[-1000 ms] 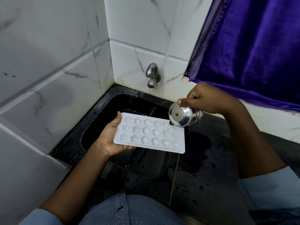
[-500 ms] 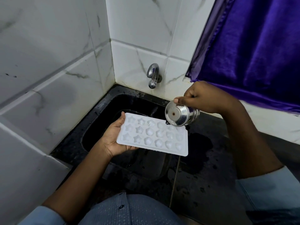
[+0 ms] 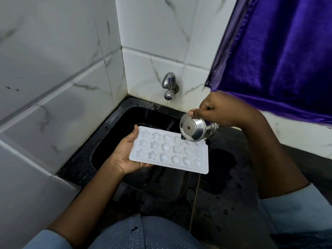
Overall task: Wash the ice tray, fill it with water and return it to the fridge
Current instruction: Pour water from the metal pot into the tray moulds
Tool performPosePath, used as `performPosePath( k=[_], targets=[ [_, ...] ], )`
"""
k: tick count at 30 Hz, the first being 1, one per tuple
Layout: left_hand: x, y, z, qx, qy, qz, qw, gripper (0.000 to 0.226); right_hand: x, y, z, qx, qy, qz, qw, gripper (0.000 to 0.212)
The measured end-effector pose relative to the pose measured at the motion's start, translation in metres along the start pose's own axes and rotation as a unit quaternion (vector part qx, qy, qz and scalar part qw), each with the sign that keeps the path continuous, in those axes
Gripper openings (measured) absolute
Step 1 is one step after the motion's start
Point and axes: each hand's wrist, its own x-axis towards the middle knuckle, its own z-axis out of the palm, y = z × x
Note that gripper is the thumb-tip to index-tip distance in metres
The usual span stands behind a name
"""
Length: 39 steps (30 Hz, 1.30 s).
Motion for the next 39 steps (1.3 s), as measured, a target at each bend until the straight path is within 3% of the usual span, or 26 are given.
performPosePath(
  k=[39],
  targets=[
    [0.007,-0.006,0.009,-0.006,-0.014,-0.010,1.000,0.082,0.013,-0.006,0.007,-0.031,-0.001,-0.018,0.999,0.062]
  ],
)
